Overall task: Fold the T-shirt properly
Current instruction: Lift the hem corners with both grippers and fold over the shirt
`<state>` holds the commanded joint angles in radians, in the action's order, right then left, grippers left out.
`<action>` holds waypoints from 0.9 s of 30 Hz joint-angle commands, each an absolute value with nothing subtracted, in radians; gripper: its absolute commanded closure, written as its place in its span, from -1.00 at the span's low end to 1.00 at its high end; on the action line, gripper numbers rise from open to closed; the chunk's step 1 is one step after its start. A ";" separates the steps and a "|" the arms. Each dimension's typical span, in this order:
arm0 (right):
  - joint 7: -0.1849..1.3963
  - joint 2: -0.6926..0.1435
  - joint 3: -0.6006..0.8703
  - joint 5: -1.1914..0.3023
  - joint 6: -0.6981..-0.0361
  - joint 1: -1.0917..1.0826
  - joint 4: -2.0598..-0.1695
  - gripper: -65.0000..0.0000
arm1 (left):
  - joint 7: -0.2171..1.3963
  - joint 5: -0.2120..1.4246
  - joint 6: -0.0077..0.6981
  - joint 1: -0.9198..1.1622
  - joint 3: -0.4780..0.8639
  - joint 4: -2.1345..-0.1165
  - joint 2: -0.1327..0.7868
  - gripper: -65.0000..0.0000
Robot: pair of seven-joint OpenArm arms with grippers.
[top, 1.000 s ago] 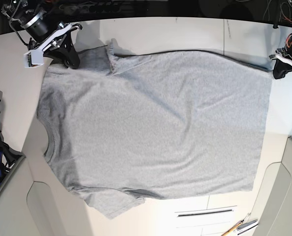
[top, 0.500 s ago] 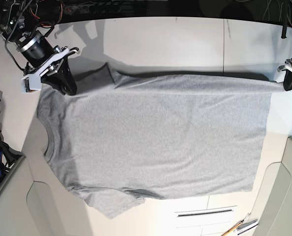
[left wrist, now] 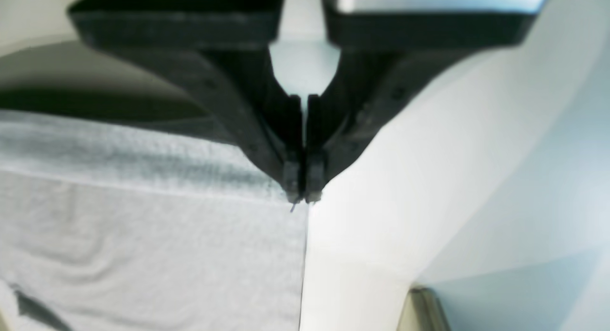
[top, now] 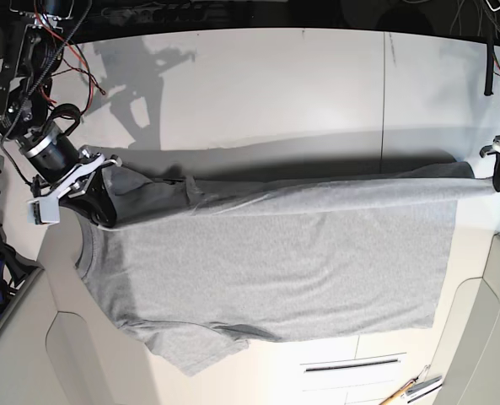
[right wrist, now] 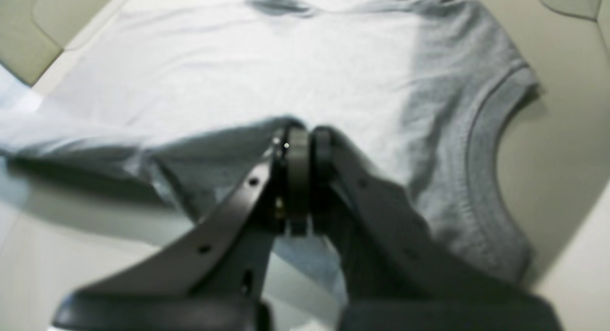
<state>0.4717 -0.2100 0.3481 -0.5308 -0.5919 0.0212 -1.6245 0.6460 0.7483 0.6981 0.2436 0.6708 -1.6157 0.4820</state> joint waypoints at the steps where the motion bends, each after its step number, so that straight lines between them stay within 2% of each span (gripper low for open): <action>1: 0.472 -0.210 0.344 -0.530 -0.592 -0.004 -1.597 1.00 | 0.646 0.740 0.698 0.222 0.658 -1.600 0.482 1.00; 7: 0.471 -0.210 0.294 -0.504 -0.592 -0.131 -1.448 1.00 | 0.641 0.690 0.698 0.086 0.588 -1.460 0.482 1.00; 14: 0.468 -0.207 0.268 -0.435 -0.591 -0.250 -1.327 1.00 | 0.595 0.666 0.698 -0.020 0.582 -1.308 0.482 1.00; 27: 0.461 -0.196 0.276 -0.427 -0.588 -0.197 -1.243 1.00 | 0.559 0.625 0.698 -0.022 0.514 -1.229 0.482 1.00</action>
